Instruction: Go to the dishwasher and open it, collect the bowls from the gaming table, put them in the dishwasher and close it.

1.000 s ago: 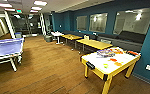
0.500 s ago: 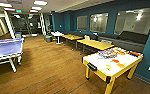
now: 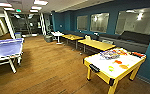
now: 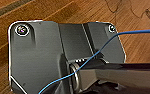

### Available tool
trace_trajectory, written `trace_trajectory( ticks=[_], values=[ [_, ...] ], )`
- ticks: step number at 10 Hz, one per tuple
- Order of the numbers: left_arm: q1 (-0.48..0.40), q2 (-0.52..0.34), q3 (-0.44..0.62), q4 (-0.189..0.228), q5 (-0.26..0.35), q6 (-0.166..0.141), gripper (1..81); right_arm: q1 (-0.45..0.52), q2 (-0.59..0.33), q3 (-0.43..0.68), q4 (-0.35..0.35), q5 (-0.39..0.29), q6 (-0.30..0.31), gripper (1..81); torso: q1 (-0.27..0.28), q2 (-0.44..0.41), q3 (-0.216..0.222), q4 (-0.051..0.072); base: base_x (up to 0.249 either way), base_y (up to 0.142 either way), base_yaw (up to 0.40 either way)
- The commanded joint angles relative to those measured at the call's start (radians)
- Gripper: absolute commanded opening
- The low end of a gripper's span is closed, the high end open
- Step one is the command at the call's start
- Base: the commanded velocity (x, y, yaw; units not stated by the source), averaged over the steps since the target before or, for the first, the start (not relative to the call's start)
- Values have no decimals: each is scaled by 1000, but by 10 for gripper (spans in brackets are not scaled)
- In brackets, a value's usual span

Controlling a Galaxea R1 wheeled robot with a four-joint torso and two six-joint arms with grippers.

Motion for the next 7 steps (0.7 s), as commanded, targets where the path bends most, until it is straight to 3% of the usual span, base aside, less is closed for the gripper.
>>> trace_trajectory(
  ticks=[1,3,7],
  values=[
    [-40,-6,5,5,48,7,811,36,3,14,-12,-44,-5,811,0,0,0,0,93,61,0],
    [-40,-14,5,0,48,7,811,36,6,16,-15,-44,-7,811,0,0,0,0,93,61,0],
    [-42,-16,5,-1,48,-3,811,34,11,10,-32,-46,-8,811,0,0,0,0,93,0,0]
  ],
)
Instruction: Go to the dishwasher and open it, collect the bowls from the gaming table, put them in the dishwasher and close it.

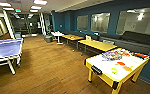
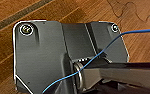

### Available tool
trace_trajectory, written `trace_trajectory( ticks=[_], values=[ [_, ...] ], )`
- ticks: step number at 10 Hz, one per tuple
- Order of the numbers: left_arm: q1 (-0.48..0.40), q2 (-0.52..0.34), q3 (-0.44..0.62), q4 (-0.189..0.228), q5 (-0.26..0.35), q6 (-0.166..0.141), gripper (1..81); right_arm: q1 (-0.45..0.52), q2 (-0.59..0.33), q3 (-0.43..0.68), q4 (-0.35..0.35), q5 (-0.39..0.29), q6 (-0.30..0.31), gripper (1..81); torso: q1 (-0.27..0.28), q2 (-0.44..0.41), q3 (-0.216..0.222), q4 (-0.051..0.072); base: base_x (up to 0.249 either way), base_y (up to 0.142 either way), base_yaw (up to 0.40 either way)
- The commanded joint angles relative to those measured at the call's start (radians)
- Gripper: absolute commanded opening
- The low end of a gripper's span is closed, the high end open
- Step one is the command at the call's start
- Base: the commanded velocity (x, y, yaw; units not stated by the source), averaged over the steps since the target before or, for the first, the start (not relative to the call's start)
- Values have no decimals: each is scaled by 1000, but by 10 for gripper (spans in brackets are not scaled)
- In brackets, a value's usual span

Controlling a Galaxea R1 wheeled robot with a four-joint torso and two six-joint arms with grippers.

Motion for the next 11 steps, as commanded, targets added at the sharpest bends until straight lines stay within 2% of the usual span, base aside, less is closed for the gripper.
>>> trace_trajectory(
  ticks=[1,5,7,9,11],
  values=[
    [-43,-3,9,0,45,1,811,34,2,3,-23,-43,-7,811,0,0,0,0,93,0,0],
    [-49,-6,9,3,47,1,811,29,13,5,-29,-43,-5,811,0,0,0,0,104,0,0],
    [-63,-3,9,12,51,1,811,23,19,0,-27,-22,-5,811,0,0,0,0,127,0,0],
    [-75,5,9,14,77,-1,811,24,19,0,-27,-12,-5,811,0,0,0,0,133,0,0],
    [-75,6,9,11,77,1,811,23,18,0,-27,-12,-7,811,0,0,0,0,134,0,0]
  ],
)
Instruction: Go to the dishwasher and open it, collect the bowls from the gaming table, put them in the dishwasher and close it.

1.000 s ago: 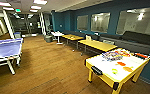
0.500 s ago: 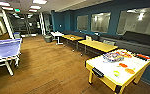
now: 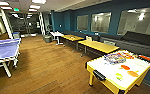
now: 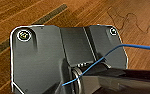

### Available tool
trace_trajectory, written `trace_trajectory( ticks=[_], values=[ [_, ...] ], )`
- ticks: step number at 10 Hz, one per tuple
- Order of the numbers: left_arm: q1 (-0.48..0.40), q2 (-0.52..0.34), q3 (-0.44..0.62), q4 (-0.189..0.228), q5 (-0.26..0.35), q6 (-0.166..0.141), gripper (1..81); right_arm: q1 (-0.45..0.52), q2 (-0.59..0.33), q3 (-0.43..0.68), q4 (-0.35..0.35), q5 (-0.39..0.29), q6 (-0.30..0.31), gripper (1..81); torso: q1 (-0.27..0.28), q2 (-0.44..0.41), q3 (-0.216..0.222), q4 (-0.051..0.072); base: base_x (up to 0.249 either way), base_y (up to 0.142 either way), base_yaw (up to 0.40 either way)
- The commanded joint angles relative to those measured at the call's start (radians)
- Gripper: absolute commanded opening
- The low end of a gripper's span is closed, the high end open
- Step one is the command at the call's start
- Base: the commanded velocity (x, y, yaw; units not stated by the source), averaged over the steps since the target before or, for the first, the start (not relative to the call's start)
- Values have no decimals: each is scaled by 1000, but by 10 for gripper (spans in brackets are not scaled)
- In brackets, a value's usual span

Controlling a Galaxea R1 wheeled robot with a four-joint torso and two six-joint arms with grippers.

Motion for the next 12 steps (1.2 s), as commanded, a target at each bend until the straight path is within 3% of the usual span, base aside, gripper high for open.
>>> trace_trajectory(
  ticks=[1,12],
  values=[
    [-45,-1,9,4,53,3,811,34,3,6,-17,-39,-7,811,0,0,0,0,134,0,0],
    [-39,-1,9,1,52,8,811,34,3,8,-22,-38,-7,811,0,0,0,0,132,0,0]
  ],
)
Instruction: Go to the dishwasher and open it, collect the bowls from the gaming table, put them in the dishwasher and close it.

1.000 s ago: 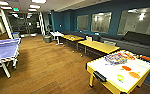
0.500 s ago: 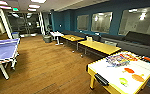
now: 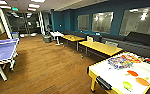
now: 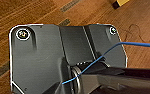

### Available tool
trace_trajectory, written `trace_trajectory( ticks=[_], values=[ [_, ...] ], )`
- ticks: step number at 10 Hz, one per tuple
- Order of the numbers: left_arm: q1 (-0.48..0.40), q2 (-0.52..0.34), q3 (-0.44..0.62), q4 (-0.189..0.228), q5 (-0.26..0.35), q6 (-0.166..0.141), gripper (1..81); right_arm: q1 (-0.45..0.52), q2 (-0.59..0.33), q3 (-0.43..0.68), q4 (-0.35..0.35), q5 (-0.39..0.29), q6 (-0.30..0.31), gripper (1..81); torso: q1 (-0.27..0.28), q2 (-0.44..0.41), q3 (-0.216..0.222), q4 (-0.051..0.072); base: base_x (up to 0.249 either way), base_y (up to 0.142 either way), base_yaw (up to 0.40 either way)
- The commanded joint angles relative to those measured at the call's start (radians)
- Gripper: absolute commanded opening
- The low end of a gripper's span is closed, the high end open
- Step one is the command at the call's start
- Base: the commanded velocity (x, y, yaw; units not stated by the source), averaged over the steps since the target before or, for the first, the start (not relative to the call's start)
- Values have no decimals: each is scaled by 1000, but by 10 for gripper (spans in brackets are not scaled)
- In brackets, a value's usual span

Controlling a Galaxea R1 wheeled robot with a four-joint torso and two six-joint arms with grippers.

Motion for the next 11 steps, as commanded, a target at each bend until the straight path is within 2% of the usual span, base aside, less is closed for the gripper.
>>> trace_trajectory(
  ticks=[1,11],
  values=[
    [-41,-3,9,4,49,6,811,34,3,8,-19,-40,-7,811,0,0,0,0,126,0,0],
    [-41,7,9,11,49,6,811,32,3,6,-20,-40,-7,811,0,0,0,0,125,0,0]
  ],
)
